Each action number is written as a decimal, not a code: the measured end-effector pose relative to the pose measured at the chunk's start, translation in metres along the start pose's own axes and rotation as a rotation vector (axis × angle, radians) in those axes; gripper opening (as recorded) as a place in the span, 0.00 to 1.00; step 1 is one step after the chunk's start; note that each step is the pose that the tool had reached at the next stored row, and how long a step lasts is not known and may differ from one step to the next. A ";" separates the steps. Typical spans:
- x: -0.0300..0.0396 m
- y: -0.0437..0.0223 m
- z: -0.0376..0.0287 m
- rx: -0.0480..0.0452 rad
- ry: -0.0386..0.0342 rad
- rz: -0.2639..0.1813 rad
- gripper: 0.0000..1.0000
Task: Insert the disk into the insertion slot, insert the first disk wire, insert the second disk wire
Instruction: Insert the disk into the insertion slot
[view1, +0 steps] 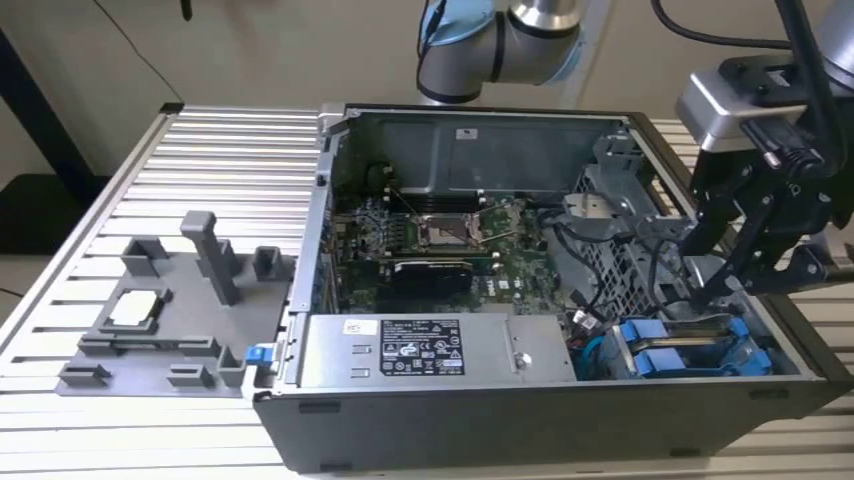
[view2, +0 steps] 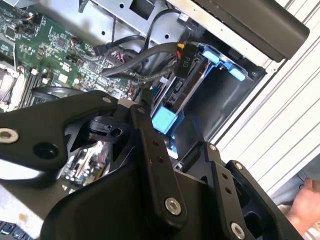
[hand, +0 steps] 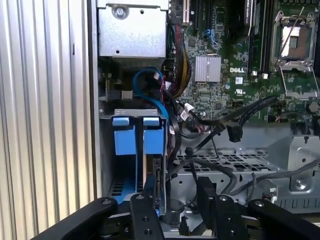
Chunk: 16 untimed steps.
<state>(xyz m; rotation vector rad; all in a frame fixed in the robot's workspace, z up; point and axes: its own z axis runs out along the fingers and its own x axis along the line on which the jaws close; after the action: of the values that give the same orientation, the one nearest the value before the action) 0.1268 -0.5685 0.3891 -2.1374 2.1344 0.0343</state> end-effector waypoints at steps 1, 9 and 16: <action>-0.0002 -0.0005 -0.0024 -0.0005 -0.0026 0.000 0.47; -0.0003 -0.0150 -0.0027 -0.0275 -0.0050 -0.008 0.47; -0.0002 -0.0279 -0.0014 -0.0349 -0.0076 -0.054 0.47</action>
<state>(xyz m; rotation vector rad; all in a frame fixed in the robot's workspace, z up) 0.1545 -0.5685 0.3925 -2.2096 2.0860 0.0751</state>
